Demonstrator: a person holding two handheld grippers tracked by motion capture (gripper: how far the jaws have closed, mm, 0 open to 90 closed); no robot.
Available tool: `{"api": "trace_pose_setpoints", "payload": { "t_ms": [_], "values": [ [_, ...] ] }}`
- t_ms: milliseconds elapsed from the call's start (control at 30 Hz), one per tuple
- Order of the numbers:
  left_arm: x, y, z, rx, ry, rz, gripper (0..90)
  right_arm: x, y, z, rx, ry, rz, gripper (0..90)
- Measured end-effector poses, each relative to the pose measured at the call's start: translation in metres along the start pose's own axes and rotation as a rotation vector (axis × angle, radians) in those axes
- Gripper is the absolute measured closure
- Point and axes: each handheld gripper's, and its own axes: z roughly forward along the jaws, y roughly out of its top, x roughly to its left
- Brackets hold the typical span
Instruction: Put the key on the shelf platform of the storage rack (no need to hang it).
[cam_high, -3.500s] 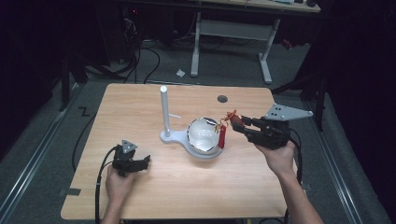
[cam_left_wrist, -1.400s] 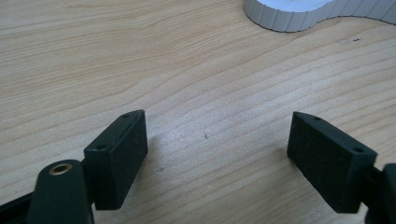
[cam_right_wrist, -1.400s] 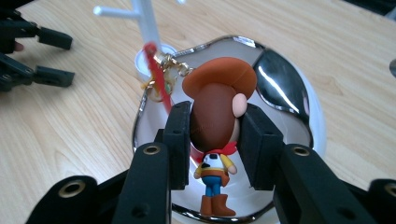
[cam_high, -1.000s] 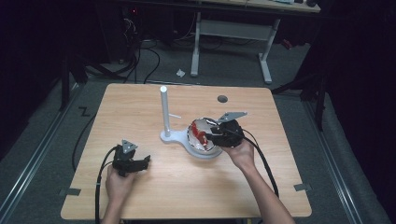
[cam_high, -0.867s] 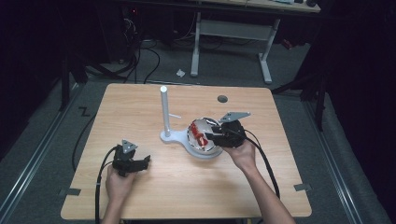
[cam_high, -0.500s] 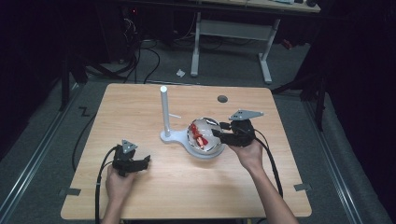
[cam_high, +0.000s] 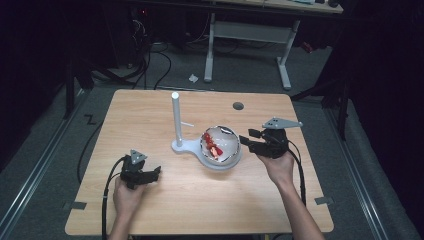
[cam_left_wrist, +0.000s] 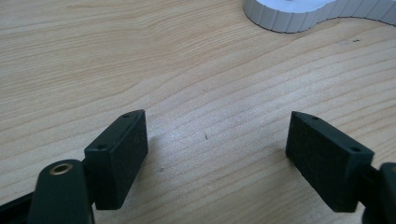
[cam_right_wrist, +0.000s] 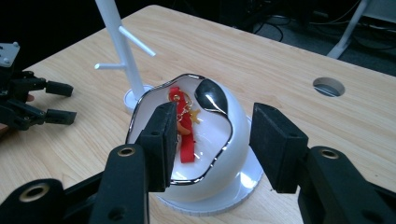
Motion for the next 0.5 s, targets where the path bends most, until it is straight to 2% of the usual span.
{"api": "trace_pose_setpoints", "payload": {
  "t_ms": [500],
  "values": [
    [0.000, 0.000, 0.000, 0.000, 0.000, 0.000, 21.3, -0.012, -0.014, -0.025, -0.038, -0.041, 0.043, 50.5]
  ]
}}
